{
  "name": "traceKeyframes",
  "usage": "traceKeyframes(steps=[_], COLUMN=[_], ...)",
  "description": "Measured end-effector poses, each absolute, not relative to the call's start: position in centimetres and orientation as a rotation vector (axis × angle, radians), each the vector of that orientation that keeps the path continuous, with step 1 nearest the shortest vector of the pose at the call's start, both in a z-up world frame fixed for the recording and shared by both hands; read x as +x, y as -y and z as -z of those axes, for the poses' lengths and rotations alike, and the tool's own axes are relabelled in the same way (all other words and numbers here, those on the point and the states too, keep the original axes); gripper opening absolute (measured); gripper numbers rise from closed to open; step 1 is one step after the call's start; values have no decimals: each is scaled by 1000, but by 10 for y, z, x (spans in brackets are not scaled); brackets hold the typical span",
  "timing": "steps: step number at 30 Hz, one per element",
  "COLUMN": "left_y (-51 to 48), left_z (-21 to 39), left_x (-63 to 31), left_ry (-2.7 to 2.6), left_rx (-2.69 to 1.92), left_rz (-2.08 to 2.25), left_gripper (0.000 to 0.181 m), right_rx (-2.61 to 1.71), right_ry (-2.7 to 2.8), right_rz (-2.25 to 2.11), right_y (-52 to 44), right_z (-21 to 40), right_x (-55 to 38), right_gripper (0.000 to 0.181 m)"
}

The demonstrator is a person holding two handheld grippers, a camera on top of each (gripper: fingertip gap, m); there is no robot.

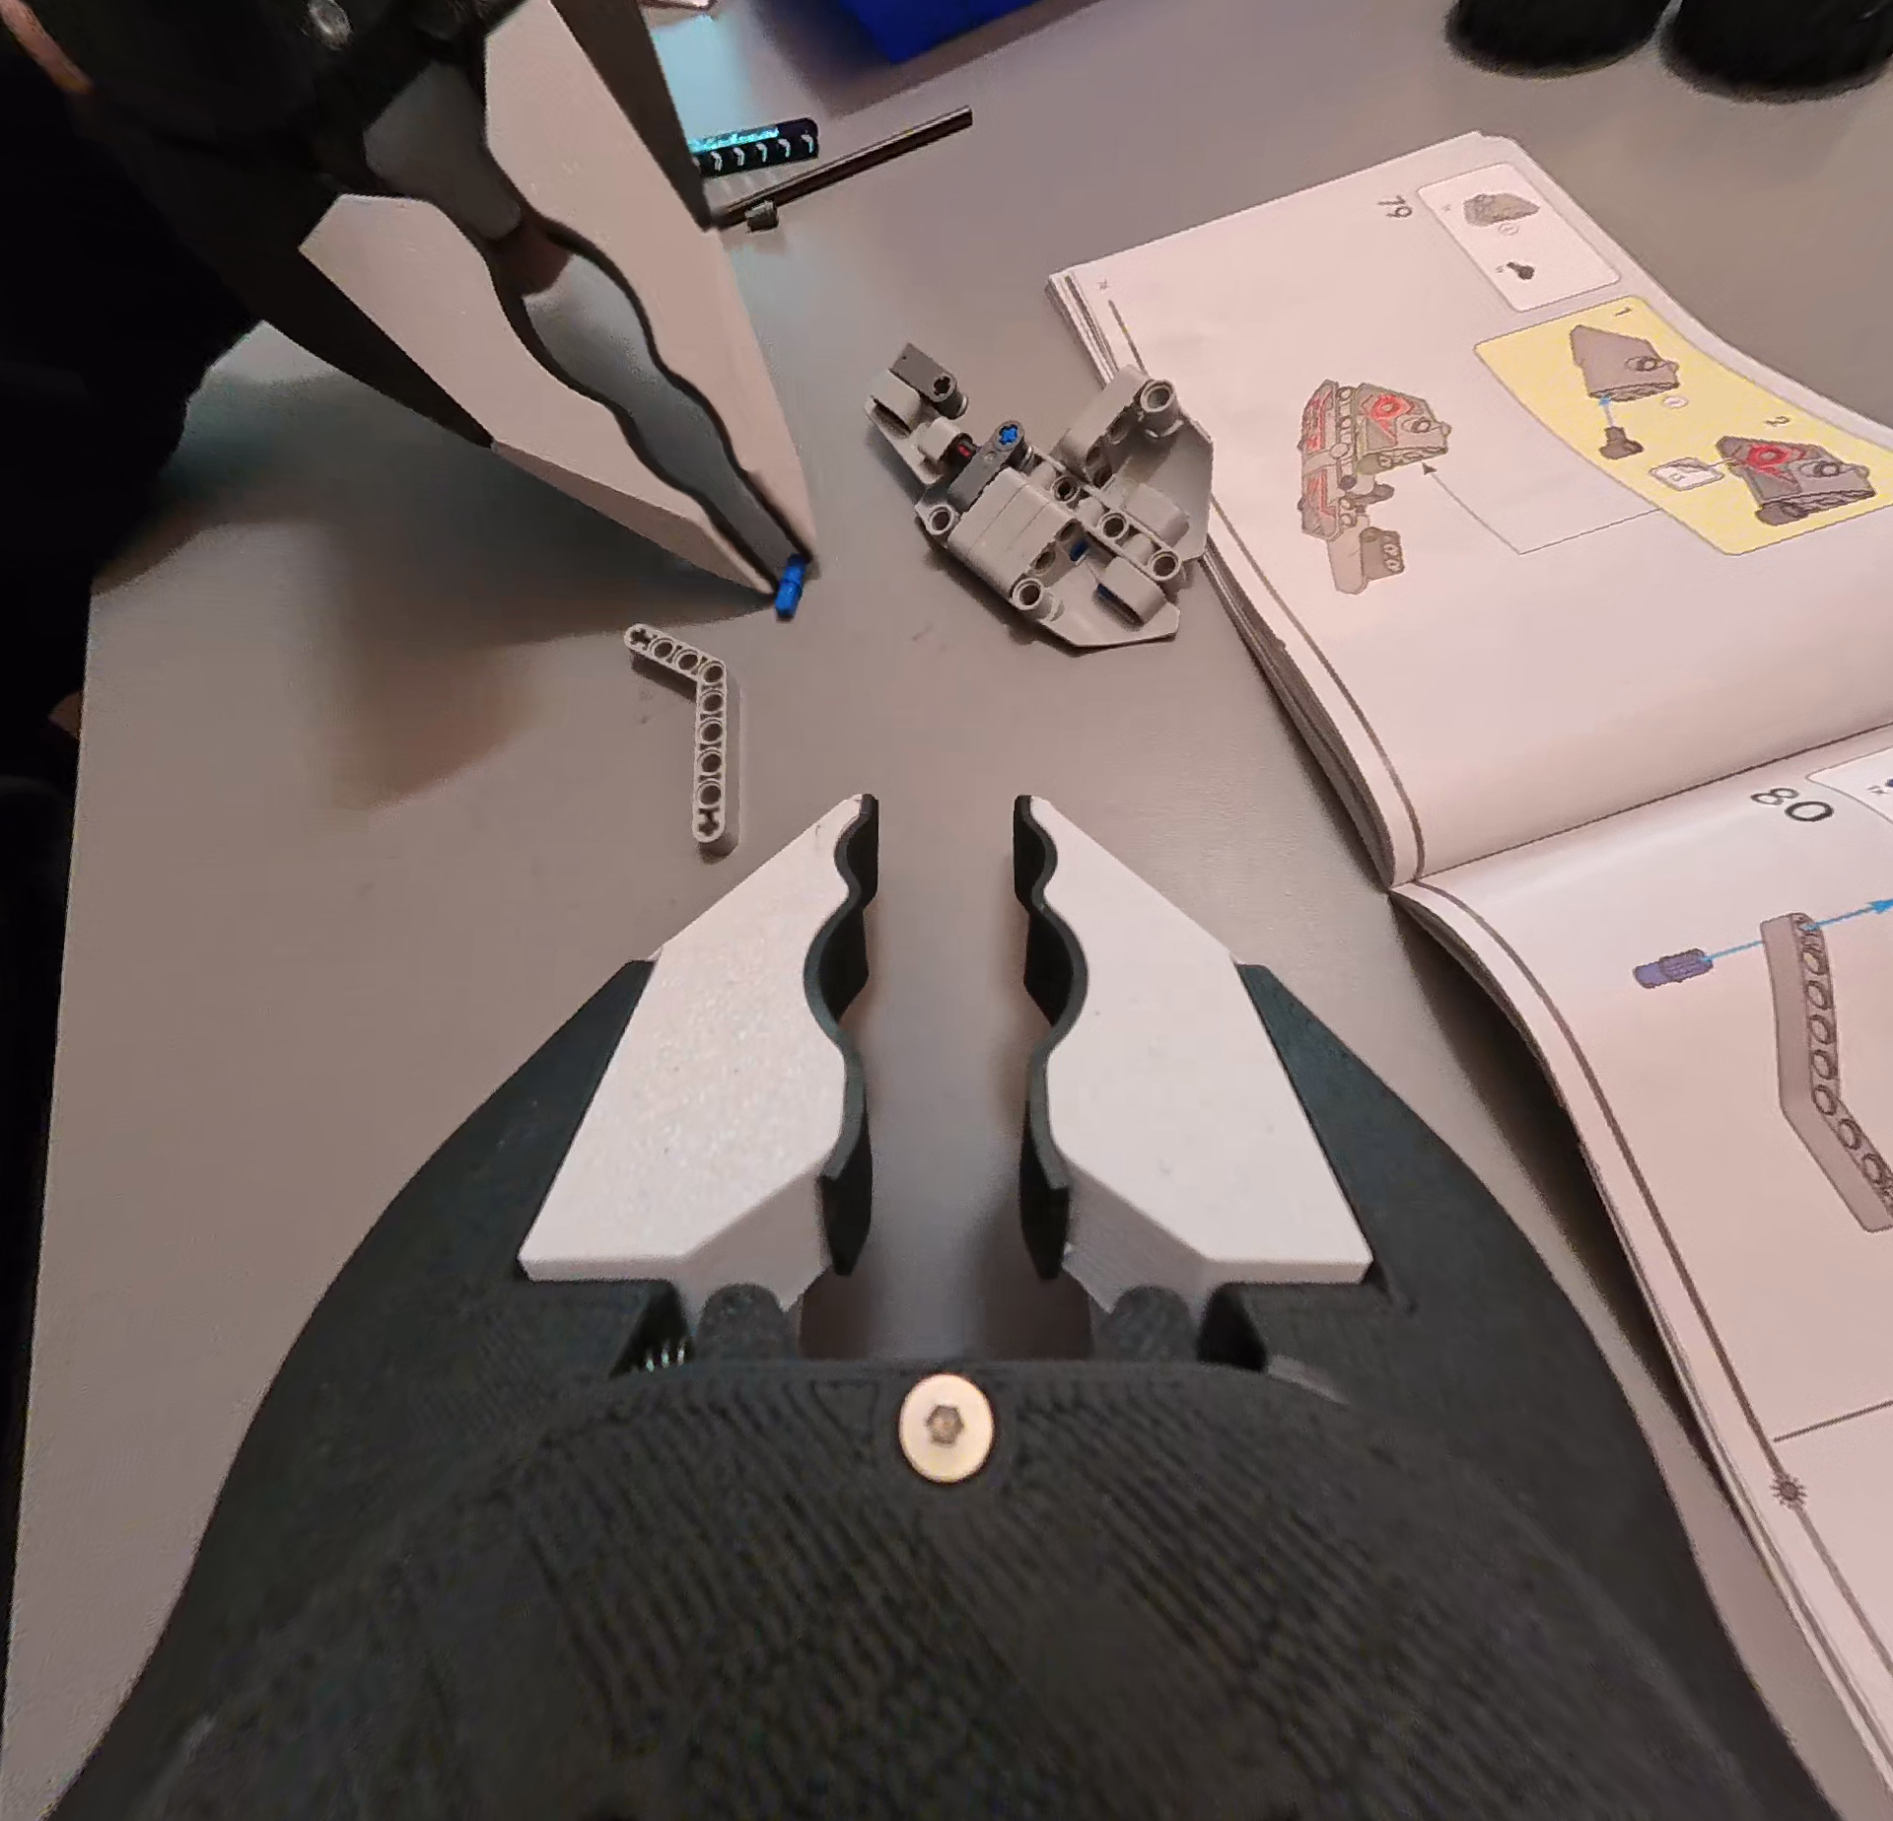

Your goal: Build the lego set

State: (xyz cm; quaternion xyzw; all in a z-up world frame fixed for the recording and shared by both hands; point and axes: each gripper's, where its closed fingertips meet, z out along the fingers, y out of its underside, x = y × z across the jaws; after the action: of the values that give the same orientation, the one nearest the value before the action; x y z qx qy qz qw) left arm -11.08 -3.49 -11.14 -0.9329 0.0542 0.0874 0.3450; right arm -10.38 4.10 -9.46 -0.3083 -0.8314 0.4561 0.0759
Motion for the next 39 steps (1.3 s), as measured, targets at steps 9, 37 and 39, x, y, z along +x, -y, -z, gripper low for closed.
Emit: traceKeyframes(steps=[9, 37, 39], left_y=[22, -4, -3], left_z=[95, 31, 30], left_x=[-110, -73, -74], left_ry=[-208, -186, -152], left_rx=[-2310, -1854, -1840], left_rz=[-381, -163, -121], left_gripper=[2, 1, 3], right_rx=[-901, -457, -415], right_ry=[2485, 2350, 2339], right_rz=[-1530, -1680, -1629], right_y=[-25, -1, 0], right_z=[78, 41, 42], right_x=[-95, -76, -77], right_gripper=[31, 2, 2])
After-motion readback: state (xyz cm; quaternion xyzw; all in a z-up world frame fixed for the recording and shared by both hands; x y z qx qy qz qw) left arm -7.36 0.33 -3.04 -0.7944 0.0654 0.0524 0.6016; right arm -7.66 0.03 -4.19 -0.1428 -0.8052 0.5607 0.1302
